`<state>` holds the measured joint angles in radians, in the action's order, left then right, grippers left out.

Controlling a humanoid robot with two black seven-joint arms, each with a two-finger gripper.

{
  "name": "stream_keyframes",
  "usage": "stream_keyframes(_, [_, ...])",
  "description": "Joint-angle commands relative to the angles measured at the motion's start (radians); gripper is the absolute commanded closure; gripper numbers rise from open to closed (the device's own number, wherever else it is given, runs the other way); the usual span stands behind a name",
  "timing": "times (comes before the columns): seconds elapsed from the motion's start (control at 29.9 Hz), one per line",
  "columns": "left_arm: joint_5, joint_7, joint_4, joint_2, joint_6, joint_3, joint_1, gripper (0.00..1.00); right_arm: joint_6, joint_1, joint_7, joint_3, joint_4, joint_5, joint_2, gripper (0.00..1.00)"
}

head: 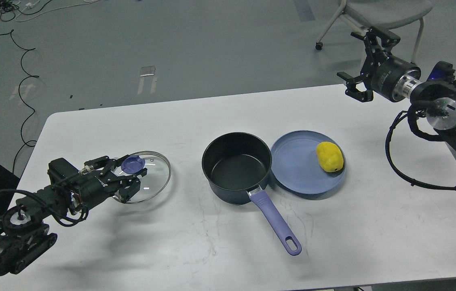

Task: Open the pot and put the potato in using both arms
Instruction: 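Lower the lid onto the table beside the pot and release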

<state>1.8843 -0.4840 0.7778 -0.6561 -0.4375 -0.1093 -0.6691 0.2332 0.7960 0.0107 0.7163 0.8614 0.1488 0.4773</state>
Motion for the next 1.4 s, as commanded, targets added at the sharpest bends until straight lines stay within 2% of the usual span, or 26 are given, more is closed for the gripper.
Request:
stream_keyframes(0.0, [-0.002, -0.005, -0.034, 0.01, -0.032, 0.03, 0.0, 1.0, 0.0, -0.001, 0.0, 0.002, -0.001, 0.0, 0.001, 0.0])
stream_keyframes(0.23, [-0.007, -0.005, -0.063, 0.012, -0.046, 0.037, 0.0, 0.97, 0.002, -0.001, 0.0, 0.0, -0.001, 0.0, -0.003, 0.0])
stream_keyframes(0.27, [-0.019, -0.005, -0.064, 0.015, -0.05, 0.037, 0.0, 0.91, 0.002, -0.001, 0.0, 0.0, -0.001, 0.0, -0.003, 0.0])
stream_keyframes(0.3, [-0.019, -0.005, -0.064, 0.015, -0.05, 0.037, 0.0, 0.91, 0.002, -0.001, 0.0, 0.0, -0.001, 0.0, -0.003, 0.0])
stream_keyframes(0.33, [-0.034, -0.005, -0.072, 0.024, -0.05, 0.037, 0.0, 0.82, 0.0, -0.001, 0.0, 0.0, -0.001, 0.0, -0.003, 0.0])
stream_keyframes(0.47, [-0.085, -0.005, -0.103, 0.053, -0.05, 0.037, 0.005, 0.72, 0.0, 0.0, 0.0, 0.0, -0.001, 0.0, -0.002, 0.0])
stream_keyframes(0.87, [-0.105, -0.005, -0.175, 0.093, -0.051, 0.037, 0.036, 0.7, 0.002, -0.001, 0.0, 0.002, -0.001, 0.0, 0.001, 0.0])
stream_keyframes(0.97, [-0.106, -0.005, -0.175, 0.092, -0.051, 0.037, 0.036, 0.57, 0.002, -0.001, 0.0, 0.002, -0.001, 0.0, 0.0, 0.0])
stream_keyframes(1.0, [-0.106, -0.005, -0.175, 0.092, -0.051, 0.037, 0.036, 0.34, 0.002, -0.001, 0.0, 0.002, -0.001, 0.0, 0.0, 0.0])
stream_keyframes(1.07, [-0.113, -0.005, -0.175, 0.09, -0.051, 0.037, 0.036, 0.1, 0.002, -0.001, 0.0, 0.002, -0.001, 0.0, 0.0, 0.0])
stream_keyframes(1.1, [-0.113, -0.005, -0.176, 0.087, -0.051, 0.037, 0.039, 0.03, 0.002, -0.001, 0.0, 0.002, -0.001, 0.0, 0.0, 0.0])
stream_keyframes(1.37, [-0.137, -0.005, -0.178, 0.084, -0.051, 0.037, 0.042, 0.03, 0.002, -0.001, 0.0, 0.002, -0.001, 0.0, 0.0, 0.0])
